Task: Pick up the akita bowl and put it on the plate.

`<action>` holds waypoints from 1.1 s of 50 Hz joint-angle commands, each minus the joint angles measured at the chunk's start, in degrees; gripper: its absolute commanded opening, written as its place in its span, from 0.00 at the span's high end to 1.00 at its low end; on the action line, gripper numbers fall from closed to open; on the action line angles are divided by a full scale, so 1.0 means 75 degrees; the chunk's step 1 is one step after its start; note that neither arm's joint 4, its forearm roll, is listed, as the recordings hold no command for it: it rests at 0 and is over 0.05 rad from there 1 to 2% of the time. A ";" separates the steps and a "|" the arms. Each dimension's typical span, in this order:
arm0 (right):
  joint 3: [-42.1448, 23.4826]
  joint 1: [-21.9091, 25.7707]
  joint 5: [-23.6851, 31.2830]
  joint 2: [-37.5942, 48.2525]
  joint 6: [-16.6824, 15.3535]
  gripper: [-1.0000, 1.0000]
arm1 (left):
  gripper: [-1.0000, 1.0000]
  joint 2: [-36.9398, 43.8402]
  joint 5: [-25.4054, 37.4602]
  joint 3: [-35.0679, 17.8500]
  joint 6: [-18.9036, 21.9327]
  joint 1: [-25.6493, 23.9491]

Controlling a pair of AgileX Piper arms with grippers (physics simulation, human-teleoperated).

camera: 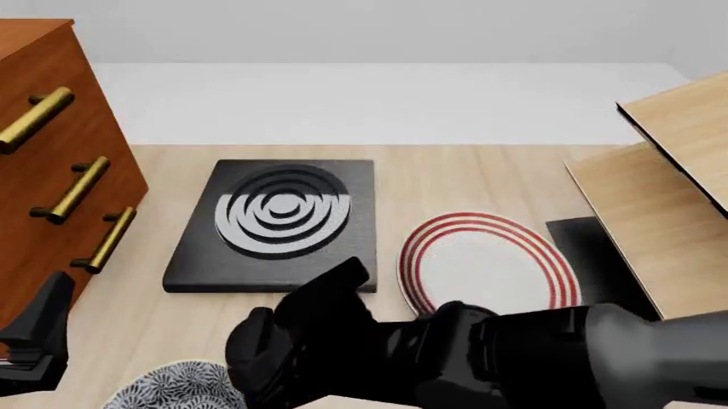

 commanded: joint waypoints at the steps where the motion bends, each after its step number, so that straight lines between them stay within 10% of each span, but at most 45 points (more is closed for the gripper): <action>1: 0.0242 0.0085 -0.0659 0.0500 0.0362 0.00 | 0.00 -0.0001 0.0000 0.0000 -0.0001 -0.0001; 55: 0.0340 0.0607 -0.2423 0.2472 0.1479 0.00 | 0.00 -0.0001 0.0000 0.0000 0.0001 0.0000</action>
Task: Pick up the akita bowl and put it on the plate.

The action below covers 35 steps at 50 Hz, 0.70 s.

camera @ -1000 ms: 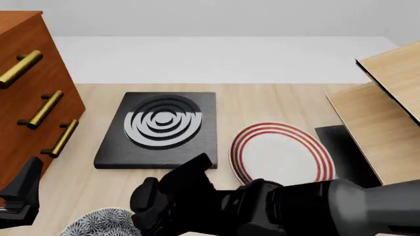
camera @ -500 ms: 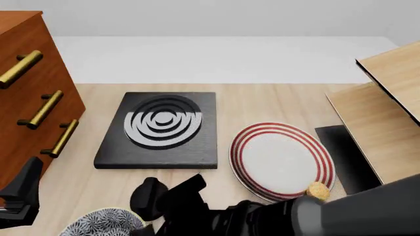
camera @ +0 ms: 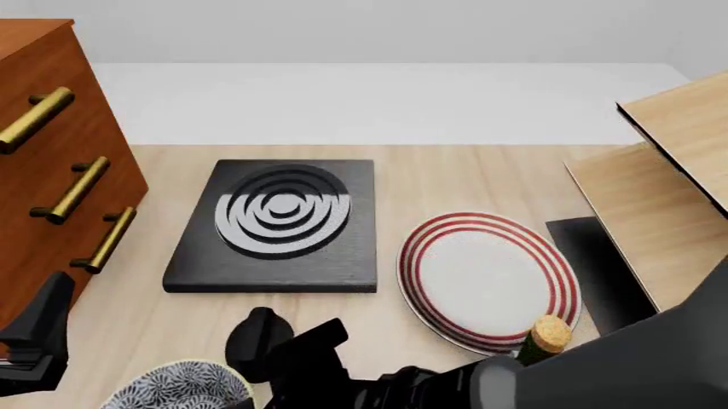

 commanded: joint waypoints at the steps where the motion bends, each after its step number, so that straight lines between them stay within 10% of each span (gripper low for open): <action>1: 0.0075 0.0106 -0.0101 0.0508 0.0090 1.00 | 0.00 0.0001 0.0000 0.0000 0.0001 0.0000; 35: -0.0770 -0.1329 0.2724 -0.2282 -0.2316 1.00 | 0.00 -0.0002 0.0000 0.0000 -0.0001 -0.0001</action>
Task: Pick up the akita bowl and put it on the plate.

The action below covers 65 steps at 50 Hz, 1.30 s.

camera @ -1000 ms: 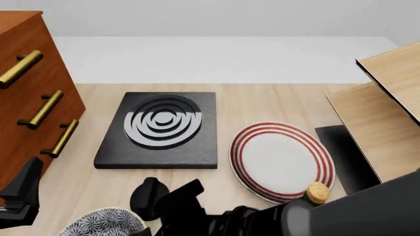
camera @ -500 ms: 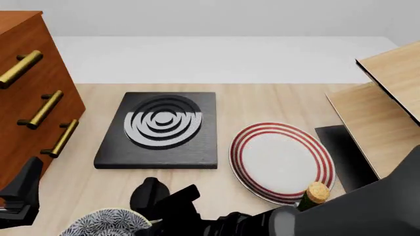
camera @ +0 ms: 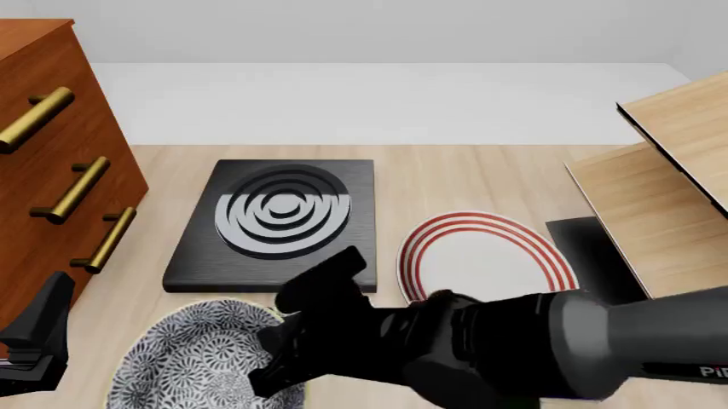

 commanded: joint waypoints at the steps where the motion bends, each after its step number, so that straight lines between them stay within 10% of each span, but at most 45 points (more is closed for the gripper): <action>1: -0.0349 -0.0410 0.0898 -0.0835 -0.0628 1.00 | 0.00 -0.0003 0.0001 0.0000 -0.0002 0.0001; 65: 0.0495 -0.4499 0.1732 -0.2735 -0.0983 1.00 | 0.00 0.0022 -0.0016 -0.0009 0.0001 0.0015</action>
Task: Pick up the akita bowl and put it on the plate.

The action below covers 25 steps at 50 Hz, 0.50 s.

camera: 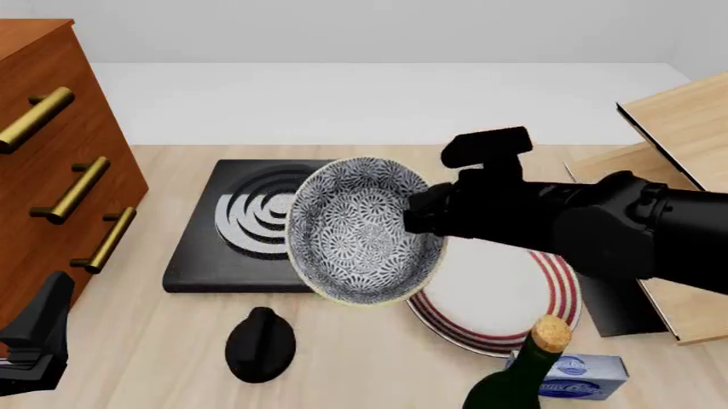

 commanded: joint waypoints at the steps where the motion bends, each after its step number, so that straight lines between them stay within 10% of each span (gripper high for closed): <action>1: 0.0304 -0.0774 -0.0019 -0.0424 0.0039 1.00 | 0.00 -0.0003 0.0004 -0.0001 0.0000 0.0001; 25: 0.0974 -0.2162 -0.0237 -0.0742 -0.0105 1.00 | 0.00 -0.0008 0.0005 -0.0002 0.0001 0.0003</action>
